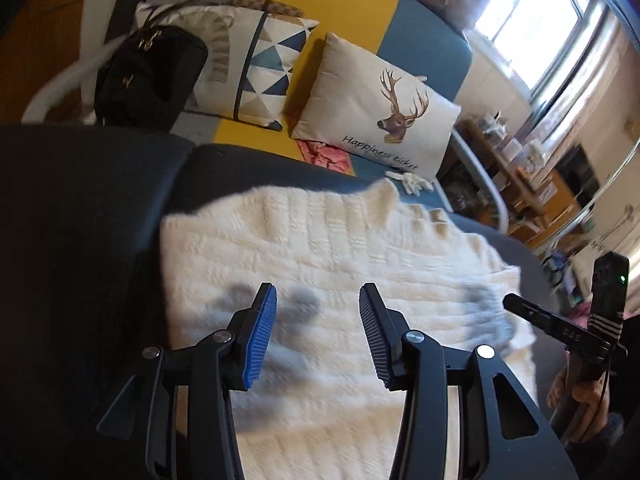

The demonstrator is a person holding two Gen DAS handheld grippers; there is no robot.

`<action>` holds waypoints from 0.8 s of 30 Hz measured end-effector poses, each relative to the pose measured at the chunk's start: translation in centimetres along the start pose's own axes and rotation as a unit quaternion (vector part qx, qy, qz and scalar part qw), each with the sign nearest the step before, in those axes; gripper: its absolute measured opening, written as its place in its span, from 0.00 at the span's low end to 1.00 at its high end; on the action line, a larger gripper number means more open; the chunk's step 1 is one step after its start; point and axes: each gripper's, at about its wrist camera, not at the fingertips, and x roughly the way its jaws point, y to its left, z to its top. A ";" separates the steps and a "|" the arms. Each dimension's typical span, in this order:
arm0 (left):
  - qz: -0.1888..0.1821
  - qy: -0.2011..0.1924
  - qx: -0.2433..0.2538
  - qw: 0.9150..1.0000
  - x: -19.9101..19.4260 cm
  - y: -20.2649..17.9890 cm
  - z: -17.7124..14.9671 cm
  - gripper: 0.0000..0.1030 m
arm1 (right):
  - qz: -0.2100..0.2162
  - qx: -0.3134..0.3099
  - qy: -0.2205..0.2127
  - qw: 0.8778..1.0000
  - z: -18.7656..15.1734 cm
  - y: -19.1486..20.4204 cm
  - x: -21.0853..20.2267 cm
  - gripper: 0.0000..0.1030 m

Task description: Fold clothes

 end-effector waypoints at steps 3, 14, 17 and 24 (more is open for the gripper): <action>0.043 0.035 0.002 0.998 2.0 1.3 -0.3 0.45 | -0.030 0.019 0.029 0.999 -0.5 -1.2 2.1 0.23; 0.004 0.022 0.030 0.999 2.4 -0.7 1.0 0.45 | 0.051 -0.021 0.025 0.998 1.7 3.3 2.9 0.25; 0.020 0.035 0.023 0.999 3.8 -0.2 0.7 0.45 | 0.039 -0.019 0.044 0.998 2.0 3.9 5.2 0.23; -0.044 -0.005 -0.014 0.999 -0.3 1.3 -0.2 0.45 | 0.058 -0.018 0.034 0.998 1.5 3.6 3.1 0.23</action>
